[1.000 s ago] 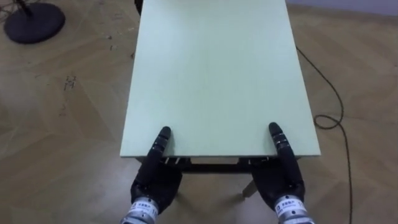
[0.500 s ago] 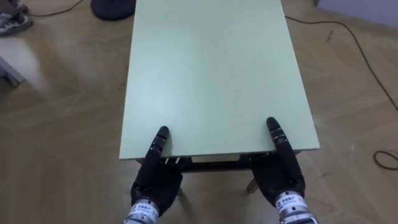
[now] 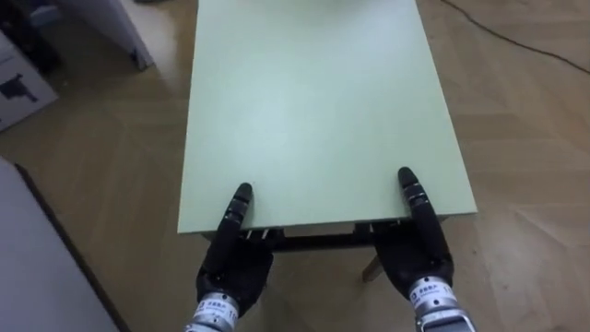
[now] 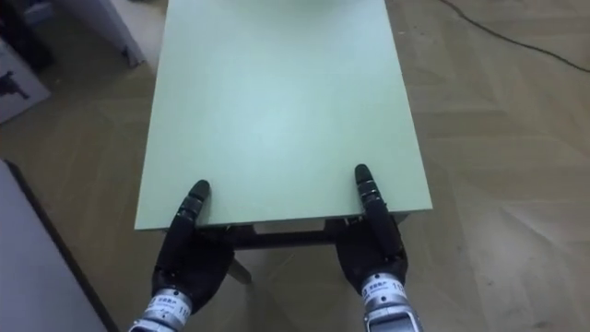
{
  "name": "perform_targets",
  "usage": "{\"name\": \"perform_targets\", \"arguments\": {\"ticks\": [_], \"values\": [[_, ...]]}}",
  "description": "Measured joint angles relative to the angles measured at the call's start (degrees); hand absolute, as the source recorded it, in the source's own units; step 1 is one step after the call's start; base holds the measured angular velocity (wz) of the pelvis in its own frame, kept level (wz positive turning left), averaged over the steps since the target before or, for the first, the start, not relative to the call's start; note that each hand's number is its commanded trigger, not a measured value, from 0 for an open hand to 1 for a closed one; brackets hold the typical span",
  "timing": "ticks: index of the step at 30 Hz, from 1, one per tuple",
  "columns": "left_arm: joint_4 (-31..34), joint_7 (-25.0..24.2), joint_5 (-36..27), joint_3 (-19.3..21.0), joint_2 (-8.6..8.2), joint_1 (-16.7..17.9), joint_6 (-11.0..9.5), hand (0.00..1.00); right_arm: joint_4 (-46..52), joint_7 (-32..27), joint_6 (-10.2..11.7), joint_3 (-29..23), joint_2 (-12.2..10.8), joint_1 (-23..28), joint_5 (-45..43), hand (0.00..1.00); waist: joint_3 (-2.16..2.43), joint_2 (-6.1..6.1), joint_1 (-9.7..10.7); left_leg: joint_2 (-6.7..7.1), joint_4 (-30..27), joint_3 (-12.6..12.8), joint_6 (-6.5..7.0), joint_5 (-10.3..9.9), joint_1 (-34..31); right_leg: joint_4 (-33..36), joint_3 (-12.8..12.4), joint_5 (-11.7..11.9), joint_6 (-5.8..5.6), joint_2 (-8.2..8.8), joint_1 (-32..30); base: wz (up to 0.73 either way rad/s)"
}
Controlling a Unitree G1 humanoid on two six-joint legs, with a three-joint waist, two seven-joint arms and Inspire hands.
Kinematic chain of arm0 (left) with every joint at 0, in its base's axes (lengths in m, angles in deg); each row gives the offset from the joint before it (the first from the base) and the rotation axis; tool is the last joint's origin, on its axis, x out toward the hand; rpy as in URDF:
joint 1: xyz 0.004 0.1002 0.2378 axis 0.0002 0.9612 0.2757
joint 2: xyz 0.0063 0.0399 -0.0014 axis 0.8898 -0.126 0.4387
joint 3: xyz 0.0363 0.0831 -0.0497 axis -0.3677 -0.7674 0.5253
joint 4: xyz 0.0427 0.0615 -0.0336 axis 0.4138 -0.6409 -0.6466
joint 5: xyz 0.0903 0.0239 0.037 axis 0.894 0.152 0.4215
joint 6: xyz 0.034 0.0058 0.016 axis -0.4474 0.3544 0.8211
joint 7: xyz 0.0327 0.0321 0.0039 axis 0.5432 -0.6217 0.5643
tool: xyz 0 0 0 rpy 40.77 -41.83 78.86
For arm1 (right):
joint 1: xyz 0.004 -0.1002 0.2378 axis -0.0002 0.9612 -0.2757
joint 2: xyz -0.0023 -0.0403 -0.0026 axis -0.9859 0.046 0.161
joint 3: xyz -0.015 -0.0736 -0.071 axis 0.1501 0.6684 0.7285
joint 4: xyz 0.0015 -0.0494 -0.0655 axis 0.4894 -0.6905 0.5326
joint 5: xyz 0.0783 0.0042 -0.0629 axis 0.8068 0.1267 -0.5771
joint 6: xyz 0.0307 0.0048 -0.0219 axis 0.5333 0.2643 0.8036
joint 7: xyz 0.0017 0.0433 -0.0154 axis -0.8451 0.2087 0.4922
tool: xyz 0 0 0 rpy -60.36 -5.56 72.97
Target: Move table with human
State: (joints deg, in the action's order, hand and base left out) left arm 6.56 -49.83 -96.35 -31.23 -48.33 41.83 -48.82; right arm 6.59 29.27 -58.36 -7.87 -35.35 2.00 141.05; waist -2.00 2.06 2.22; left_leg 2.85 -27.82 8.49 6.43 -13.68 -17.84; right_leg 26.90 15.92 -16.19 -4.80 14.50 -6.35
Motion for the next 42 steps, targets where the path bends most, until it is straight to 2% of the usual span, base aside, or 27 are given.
{"name": "perform_targets", "arguments": {"ticks": [3, 4, 7, 11, 13, 14, 15, 16, 17, 18, 19, 20, 21, 22, 23, 25, 27, 28, 30, 32, 33, 35, 36, 38, 39, 41, 42], "values": [[0.03, 0.12, 0.15, 0.43, 0.21, 0.0, -0.72, 1.0, 0.0, -0.31, -0.76, 0.22, -0.14, -0.62, 0.14, 1.0, -0.09, -0.56, -2.12, 0.06, 1.17, -0.75, -0.53, 1.01, 0.26, -2.65, -0.11, 0.16, -0.29, -0.78, 1.55, 0.26], [0.03, 0.12, 0.15, 0.84, 0.25, 0.02, -0.7, 1.0, -0.01, -0.59, -1.12, 0.24, -0.24, -0.82, 0.13, 1.0, -0.1, -0.68, -3.06, 0.05, 2.0, -1.03, -0.78, 1.64, 0.48, -4.0, -0.05, 0.8, -1.34, -1.19, 2.14, 0.24], [0.03, 0.16, 0.29, 1.19, 0.34, 0.14, -0.66, 1.0, -0.01, -0.95, -1.6, 0.22, -0.5, -0.88, 0.03, 1.0, -0.12, -1.29, -3.52, 0.12, 3.64, -1.87, -1.25, 3.01, 0.6, -6.42, -0.13, 1.24, -1.39, -2.17, 3.78, 0.41], [0.06, 0.16, 0.03, 1.05, 0.64, 0.74, -0.27, 1.0, -0.02, -0.96, -1.72, 0.45, 0.02, -0.82, -0.12, 1.0, -0.1, -1.56, -4.94, -0.18, 3.49, -4.13, -2.18, 3.69, -0.24, -6.87, -0.12, 1.39, -1.15, -3.68, 4.47, 0.33], [0.14, 0.15, -0.02, 1.1, 0.57, 0.91, 0.19, 1.0, -0.09, -0.95, -1.74, 0.19, 0.06, -0.83, -0.12, 1.0, -0.11, -1.65, -5.83, -0.48, 3.47, -4.36, -2.49, 4.02, -0.84, -7.12, 1.11, 1.39, -1.14, -4.18, 4.6, 0.38], [0.26, 0.14, -0.02, 1.19, 0.54, 1.34, 0.25, 1.0, -0.27, -0.95, -2.07, 0.19, 0.1, -0.82, -0.15, 1.0, -0.09, -1.59, -6.0, -0.47, 3.45, -5.61, -2.71, 4.25, -0.84, -5.89, 2.02, 1.36, -0.85, -4.32, 4.48, 0.38], [0.33, 0.14, -0.01, 1.25, 0.55, 1.49, 0.25, 1.0, -0.39, -0.95, -2.38, 0.09, 0.08, -0.82, -0.14, 1.0, -0.09, -1.5, -5.98, -0.51, 3.39, -6.4, -2.85, 4.37, -0.82, -4.83, 1.91, 1.29, -0.03, -4.54, 4.23, 0.55], [0.38, 0.15, 0.0, 1.38, 0.66, 1.48, 0.23, 1.0, -0.54, -0.95, -2.95, -0.25, -0.35, -0.82, -0.14, 1.0, -0.13, -1.29, -5.56, -0.99, 3.27, -9.03, -3.17, 4.69, -0.93, -4.4, 0.26, 0.1, 2.06, -5.86, 3.6, 0.65], [0.54, 0.14, 0.01, 1.41, 0.8, 1.19, 0.23, 1.0, -0.49, -0.93, -2.95, -0.24, -0.82, -1.13, -0.17, 1.0, -0.1, -1.35, -5.59, -0.9, 3.26, -10.44, -3.69, 5.16, -1.54, -8.84, -2.05, -0.4, 3.69, -8.6, 2.07, 0.71], [0.38, 0.12, 0.01, 1.57, 0.7, 1.0, 0.27, 1.0, -0.54, -0.93, -2.95, -0.26, -0.74, -1.29, -0.19, 1.0, -0.07, -1.01, -5.19, -0.84, 3.16, -10.85, -3.88, 5.48, -1.86, -9.27, -2.55, 0.51, 3.57, -9.72, 1.35, 0.85], [0.53, 0.1, 0.0, 1.75, 0.78, 1.02, 0.53, 1.0, -0.41, -0.89, -2.86, -0.26, -0.34, -1.33, -0.2, 1.0, 0.21, -0.68, -4.19, -1.25, 4.02, -6.92, -3.48, 6.44, -2.36, -9.15, 0.3, 0.51, 3.91, -9.21, 1.55, 0.97], [0.74, 0.1, 0.01, 1.75, 0.78, 0.88, 0.71, 1.0, -0.42, -0.68, -2.76, -0.28, -0.17, -1.5, -0.01, 1.0, 0.28, -0.57, -3.57, -3.72, 5.31, 1.23, -2.25, 7.68, -2.63, -9.12, 3.02, 0.49, 4.21, -8.68, 1.95, 0.96], [0.75, 0.09, 0.01, 1.71, 0.81, 0.8, 0.73, 1.0, -0.45, -0.49, -2.59, -0.2, -0.14, -1.44, 0.14, 1.0, 0.27, -0.56, -3.23, -4.76, 5.86, 5.18, -1.68, 8.07, -2.51, -9.15, 4.06, 0.46, 4.28, -8.65, 2.22, 0.83], [0.75, 0.06, 0.03, 1.71, 0.91, 0.8, 0.73, 1.0, -0.55, -0.37, -2.39, -0.1, -0.3, -1.31, 0.2, 1.0, 0.27, -0.58, -2.7, -6.34, 6.28, 11.31, -0.95, 8.49, -2.29, -9.35, 6.07, 0.32, 4.5, -8.6, 2.35, 0.55], [0.74, 0.06, 0.03, 1.79, 0.97, 0.82, 0.73, 1.0, -0.55, -0.37, -2.38, -0.03, -0.36, -1.29, 0.15, 1.0, 0.25, -0.63, -2.96, -7.13, 6.05, 14.08, -0.96, 8.48, -2.2, -9.56, 7.7, 0.15, 4.71, -8.52, 2.73, 0.42], [0.73, 0.06, 0.03, 1.72, 1.02, 1.15, 0.75, 1.0, -0.55, -0.38, -2.39, 0.0, -0.42, -0.89, 0.15, 1.0, 0.25, -0.62, -2.88, -7.02, 6.06, 14.3, -0.9, 8.44, -2.17, -10.2, 9.14, 0.09, 4.5, -8.61, 3.67, 0.32], [0.7, 0.08, 0.03, 1.66, 1.04, 1.24, 0.83, 1.0, -0.54, -0.38, -2.41, -0.01, -0.42, -0.78, 0.14, 1.0, 0.24, -0.61, -2.69, -6.81, 6.23, 14.23, -0.03, 7.88, -2.29, -10.04, 10.09, -0.24, 4.08, -8.68, 3.92, 0.35], [0.71, 0.13, 0.0, 1.59, 1.03, 1.24, 0.88, 1.0, -0.47, -0.39, -2.42, -0.02, -0.35, -0.78, 0.14, 1.0, 0.25, -0.62, -2.68, -6.33, 6.29, 13.62, 0.04, 7.84, -2.55, -9.92, 10.69, -0.38, 3.85, -8.52, 3.93, 0.28], [0.7, 0.4, -0.1, 1.3, 0.99, 1.25, 0.9, 1.0, -0.3, -0.73, -2.43, -0.02, 0.0, -0.78, 0.1, 1.0, 0.25, -0.62, -2.89, -5.63, 6.08, 13.14, 1.15, 7.6, -2.73, -8.37, 10.99, -1.25, 3.35, -8.23, 3.61, 0.26], [0.66, 0.79, -0.92, 0.99, 0.59, 1.52, 0.89, 1.0, -0.14, -1.51, -2.42, -0.04, 0.17, -0.92, -0.61, 1.0, 0.24, -0.56, -3.59, -4.64, 5.98, 12.98, 1.98, 7.14, -2.58, -4.72, 11.25, -2.16, 2.41, -6.61, 2.78, 0.16], [0.66, 0.86, -0.99, 0.9, 0.58, 1.6, 0.89, 1.0, -0.14, -1.62, -2.42, -0.04, 0.24, -0.92, -0.64, 1.0, 0.24, -0.56, -3.88, -4.51, 5.98, 12.96, 2.14, 7.03, -2.55, -3.56, 11.15, -2.22, 2.31, -6.26, 2.3, 0.11], [0.44, 0.9, -1.01, 0.7, 0.54, 1.67, 0.79, 1.0, -0.18, -1.99, -2.42, 0.16, 0.22, -0.88, -0.68, 1.0, 0.21, -0.5, -4.15, -3.69, 5.8, 11.92, 2.88, 6.36, -2.45, 3.46, 10.67, -2.3, 2.17, -4.16, -0.13, 0.25], [0.36, 0.9, -1.01, 0.54, 0.54, 1.66, 0.77, 1.0, -0.2, -2.06, -2.42, 0.19, 0.15, -0.84, -0.68, 1.0, 0.2, -0.49, -4.06, -3.37, 5.51, 11.52, 3.11, 5.87, -2.43, 6.67, 10.06, -2.27, 2.17, -3.26, -1.39, 0.35], [-0.71, 0.9, -1.13, 0.39, -0.2, 1.66, 0.77, 1.0, -0.64, -2.16, -2.42, 0.28, 0.27, -0.59, -0.83, 1.0, -0.03, -0.05, -3.78, -2.54, 2.0, 9.8, 4.01, 2.36, -2.53, 18.68, 4.17, -2.75, 2.16, -0.39, -7.41, 0.32], [-0.84, 0.9, -1.19, 0.18, -0.25, 1.66, 0.77, 1.0, -0.63, -2.16, -2.42, 0.28, 0.34, -0.39, -0.83, 1.0, -0.04, -0.04, -3.72, -2.17, 1.31, 9.57, 4.2, 1.76, -2.54, 20.16, 2.98, -2.99, 2.32, 0.27, -9.06, 0.41], [-1.35, 0.97, -1.2, -0.12, -0.48, 1.63, 0.76, 1.0, -0.62, -2.16, -2.26, 0.28, 0.47, 0.29, -0.77, 1.0, -0.02, 0.16, -1.89, -0.85, -0.61, 8.66, 4.78, 0.51, -2.53, 20.55, -0.43, -2.93, 2.21, 1.74, -14.75, 0.68], [-1.57, 0.98, -1.2, -0.16, -0.48, 1.59, 0.75, 1.0, -0.63, -2.16, -2.18, 0.36, 0.53, 0.36, -0.77, 1.0, -0.05, 0.45, -1.07, -0.86, -1.15, 8.59, 4.86, 0.31, -2.5, 19.42, -0.5, -2.8, 1.98, 1.99, -15.35, 0.83]]}}
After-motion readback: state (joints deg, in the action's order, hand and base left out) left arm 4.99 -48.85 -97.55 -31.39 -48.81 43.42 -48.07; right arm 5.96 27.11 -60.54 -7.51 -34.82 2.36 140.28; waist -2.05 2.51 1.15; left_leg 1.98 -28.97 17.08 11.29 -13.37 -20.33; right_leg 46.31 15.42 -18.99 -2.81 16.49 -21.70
